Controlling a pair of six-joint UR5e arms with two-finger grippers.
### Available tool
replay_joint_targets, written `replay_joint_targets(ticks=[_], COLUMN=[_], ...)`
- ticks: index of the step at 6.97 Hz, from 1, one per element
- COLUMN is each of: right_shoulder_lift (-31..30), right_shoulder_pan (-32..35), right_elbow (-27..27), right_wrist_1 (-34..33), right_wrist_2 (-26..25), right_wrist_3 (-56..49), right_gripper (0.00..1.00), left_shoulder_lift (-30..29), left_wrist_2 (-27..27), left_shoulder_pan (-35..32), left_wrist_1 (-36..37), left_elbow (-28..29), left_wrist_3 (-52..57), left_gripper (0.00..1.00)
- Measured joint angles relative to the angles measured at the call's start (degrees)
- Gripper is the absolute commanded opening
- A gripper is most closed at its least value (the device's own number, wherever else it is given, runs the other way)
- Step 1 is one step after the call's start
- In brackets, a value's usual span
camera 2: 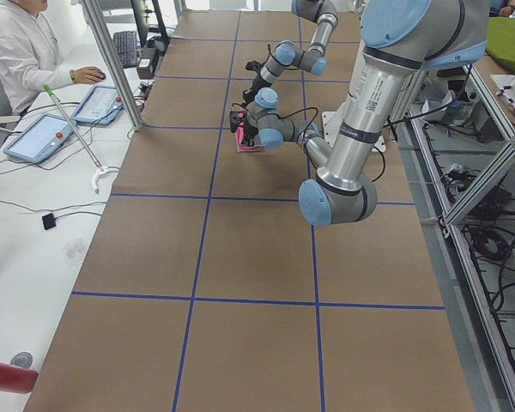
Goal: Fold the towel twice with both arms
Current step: 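Lay the folded edge down on the far edge and open both grippers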
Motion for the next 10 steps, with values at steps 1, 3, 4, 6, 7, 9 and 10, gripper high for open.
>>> replay_joint_targets(ticks=[1,3,4,6,7,9,10], right_shoulder_lift=[0.1,0.8,1.0,1.3,1.7,2.4,2.3], right_shoulder_pan=[0.0,0.2,0.3,0.9,1.6,4.7,6.6], right_elbow=[-0.1,-0.7,-0.9,-1.2,-1.3,-1.2,-0.9], right_wrist_1=[0.0,0.0,0.0,0.0,0.0,0.0,0.0], right_wrist_2=[0.0,0.0,0.0,0.4,1.4,5.8,9.1], right_wrist_3=[0.0,-0.1,-0.1,-0.9,-2.6,-7.5,-11.5], right_gripper=[0.0,0.0,0.32,0.98,0.99,1.0,1.0], left_shoulder_lift=[-0.3,-0.7,-0.7,-0.7,-0.7,-0.7,-0.7], left_wrist_2=[0.0,0.0,0.0,0.0,0.0,-0.5,-1.6], left_shoulder_pan=[0.0,0.0,0.0,-0.1,-0.3,-1.2,-1.7], left_wrist_1=[-0.2,-0.4,-0.5,-0.8,-0.9,-0.9,-1.0], left_elbow=[0.9,1.4,1.4,1.5,1.4,0.8,0.2], left_wrist_3=[0.0,0.0,0.0,-0.1,0.0,0.5,1.7], left_gripper=[0.0,0.0,0.31,1.0,1.0,1.0,1.0])
